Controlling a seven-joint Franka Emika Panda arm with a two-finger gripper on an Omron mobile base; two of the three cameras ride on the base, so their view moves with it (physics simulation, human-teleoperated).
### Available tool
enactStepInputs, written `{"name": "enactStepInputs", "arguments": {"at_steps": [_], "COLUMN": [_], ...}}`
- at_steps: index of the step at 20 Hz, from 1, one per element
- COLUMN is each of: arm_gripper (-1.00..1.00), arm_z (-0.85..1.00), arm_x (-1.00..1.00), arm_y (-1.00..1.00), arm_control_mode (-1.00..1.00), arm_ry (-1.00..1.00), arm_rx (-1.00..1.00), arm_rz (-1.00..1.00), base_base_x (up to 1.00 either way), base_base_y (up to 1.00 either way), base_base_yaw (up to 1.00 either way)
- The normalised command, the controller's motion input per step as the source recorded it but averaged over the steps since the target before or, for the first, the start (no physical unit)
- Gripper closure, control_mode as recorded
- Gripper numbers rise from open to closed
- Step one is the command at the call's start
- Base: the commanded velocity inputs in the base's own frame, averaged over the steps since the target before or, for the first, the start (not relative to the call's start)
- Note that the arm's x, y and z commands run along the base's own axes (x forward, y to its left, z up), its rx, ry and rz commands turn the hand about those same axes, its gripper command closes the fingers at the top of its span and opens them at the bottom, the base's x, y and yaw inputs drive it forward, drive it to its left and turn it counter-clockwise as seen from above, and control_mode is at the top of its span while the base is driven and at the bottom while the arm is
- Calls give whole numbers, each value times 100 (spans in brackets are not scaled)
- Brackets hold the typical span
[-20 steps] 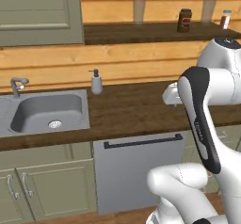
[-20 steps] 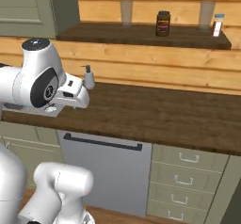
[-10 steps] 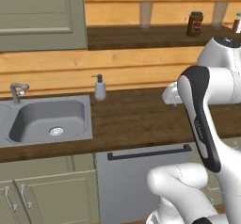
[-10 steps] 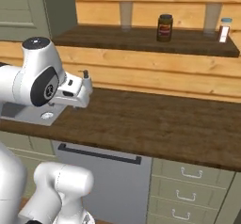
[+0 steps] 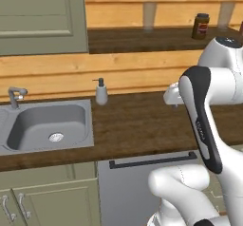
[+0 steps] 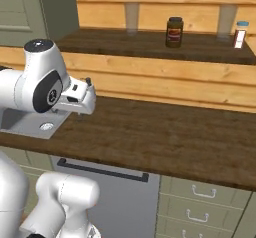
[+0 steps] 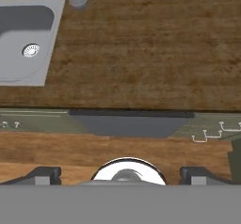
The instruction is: Navigate to the dishwasher.
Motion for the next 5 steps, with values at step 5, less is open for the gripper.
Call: {"name": "enactStepInputs", "arguments": {"at_steps": [5], "arm_gripper": [-100], "arm_z": [0], "arm_x": [0], "arm_y": [0], "arm_control_mode": [100], "arm_ry": [0], "arm_rx": [0], "arm_rz": [0], "base_base_x": [0], "base_base_y": [0], "base_base_yaw": [0]}}
